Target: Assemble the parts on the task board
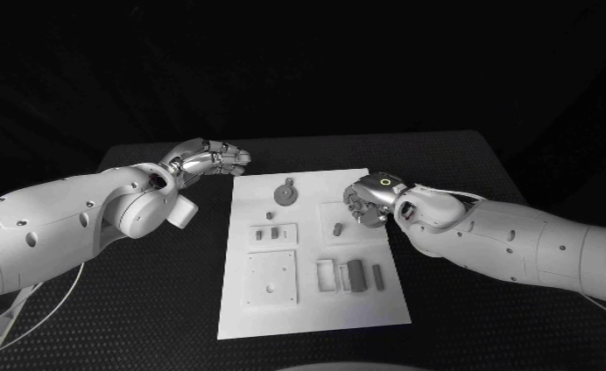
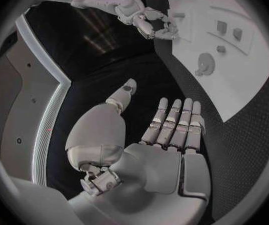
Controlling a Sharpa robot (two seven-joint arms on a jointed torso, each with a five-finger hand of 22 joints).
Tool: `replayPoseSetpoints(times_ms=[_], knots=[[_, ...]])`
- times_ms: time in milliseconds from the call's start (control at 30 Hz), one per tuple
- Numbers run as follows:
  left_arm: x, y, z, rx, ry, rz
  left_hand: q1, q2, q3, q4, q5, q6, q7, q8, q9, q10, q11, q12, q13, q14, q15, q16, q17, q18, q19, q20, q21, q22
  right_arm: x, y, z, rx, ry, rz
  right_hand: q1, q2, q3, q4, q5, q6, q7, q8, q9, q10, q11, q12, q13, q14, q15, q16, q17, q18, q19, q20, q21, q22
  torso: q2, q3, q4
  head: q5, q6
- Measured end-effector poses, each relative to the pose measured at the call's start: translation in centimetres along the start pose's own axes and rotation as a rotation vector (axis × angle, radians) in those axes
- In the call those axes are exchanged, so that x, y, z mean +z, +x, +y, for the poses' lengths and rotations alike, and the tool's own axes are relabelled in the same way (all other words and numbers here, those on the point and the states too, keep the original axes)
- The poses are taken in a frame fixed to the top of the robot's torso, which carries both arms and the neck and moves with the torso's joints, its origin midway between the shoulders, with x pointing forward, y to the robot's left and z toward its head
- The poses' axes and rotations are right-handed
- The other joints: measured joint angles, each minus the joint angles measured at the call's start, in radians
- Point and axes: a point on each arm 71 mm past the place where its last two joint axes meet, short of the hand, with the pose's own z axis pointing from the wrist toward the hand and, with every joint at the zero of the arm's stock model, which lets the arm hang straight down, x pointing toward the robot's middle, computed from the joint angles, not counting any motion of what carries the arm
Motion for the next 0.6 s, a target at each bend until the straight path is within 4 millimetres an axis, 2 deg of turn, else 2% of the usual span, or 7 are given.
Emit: replayPoseSetpoints(times_ms=[100,233,300,367,467,600], knots=[[0.0,0.0,0.01,0.0,-0.001,0.0,0.0,0.0,0.0,0.0,0.0,0.0,0.0,0.0,0.0,0.0,0.0,0.0,0.0,0.0,0.0,0.0,0.0,0.0,0.0,0.0,0.0,0.0,-0.02,0.06,0.06,0.001,-0.003,-0.002,0.018,0.018,-0.003,-0.004,0.0,0.026,-0.007,0.019,0.007,0.015,0.014,0.019,0.0,0.008,-0.009,0.007,0.0,-0.002,0.0,0.0,0.009,0.0,0.0,0.0002,0.0,0.0,0.0],[0.0,-0.02,0.02,0.0,-0.002,0.001,0.0,0.0,0.0,0.0,0.0,0.0,0.0,0.0,0.0,0.0,0.0,0.0,0.0,0.003,-0.003,0.0,0.001,0.0,0.0,0.0,0.0,0.0,-0.02,0.06,0.09,0.0,-0.005,-0.005,0.015,0.034,-0.001,-0.01,0.0,0.04,-0.007,0.031,0.009,0.033,0.007,0.026,-0.024,-0.001,-0.018,0.007,-0.002,-0.007,-0.002,-0.002,0.009,0.0,0.0,0.0002,0.0001,0.0,-0.001],[0.0,-0.03,0.03,0.0,-0.002,0.001,0.0,0.0,0.0,0.0,0.0,0.0,0.0,0.0,0.0,0.0,0.0,0.0,0.0,0.004,-0.004,0.0,0.001,0.0,0.0,0.0,0.0,-0.001,-0.03,0.08,0.08,0.0,-0.005,-0.007,0.014,0.036,0.0,-0.012,0.0,0.042,-0.006,0.031,0.008,0.03,0.008,0.022,-0.024,-0.012,-0.014,0.005,-0.006,-0.007,-0.012,0.0,0.009,0.0,0.0,0.0002,0.0001,0.0,-0.001],[0.01,-0.03,0.03,0.0,-0.002,0.001,0.0,0.0,0.0,0.0,0.0,0.0,0.0,0.0,0.0,0.0,0.0,0.0,0.0,0.004,-0.004,0.0,0.001,0.0,0.0,0.0,0.0,-0.001,-0.04,0.09,0.08,0.001,-0.004,-0.007,0.014,0.036,0.003,-0.014,0.0,0.044,-0.007,0.021,0.001,0.019,-0.002,0.003,-0.022,-0.029,-0.004,-0.01,-0.014,-0.007,-0.026,0.007,0.003,0.0,0.0,0.0002,0.0,0.0,0.0],[0.02,-0.01,0.03,0.0,-0.003,0.002,0.0,0.0,0.0,0.0,0.0,0.0,0.0,0.0,0.0,0.0,0.0,0.0,0.0,0.004,-0.004,0.0,0.002,0.0,0.0,0.0,0.0,-0.001,-0.06,0.1,0.05,0.007,-0.003,-0.009,0.014,0.036,0.008,-0.02,0.0,0.042,-0.007,0.004,-0.009,0.019,-0.002,-0.002,-0.021,-0.036,0.011,-0.025,-0.025,-0.007,-0.039,0.01,-0.007,0.0,0.0,-0.0001,0.0,0.0,0.0],[0.03,-0.03,0.05,0.0,-0.004,0.003,0.0,0.0,0.0,0.0,0.0,0.0,0.0,0.0,0.0,0.0,0.0,0.0,0.0,0.004,-0.004,0.0,0.002,0.0,0.0,0.0,0.0,-0.001,-0.08,0.2,0.03,0.013,-0.002,-0.009,0.016,0.033,0.014,-0.025,0.0,-0.027,-0.007,-0.03,-0.031,-0.039,-0.012,-0.017,0.102,-0.038,0.013,-0.035,-0.036,-0.007,-0.045,0.016,-0.012,0.0,0.0,-0.0001,0.0,0.0,0.0]])
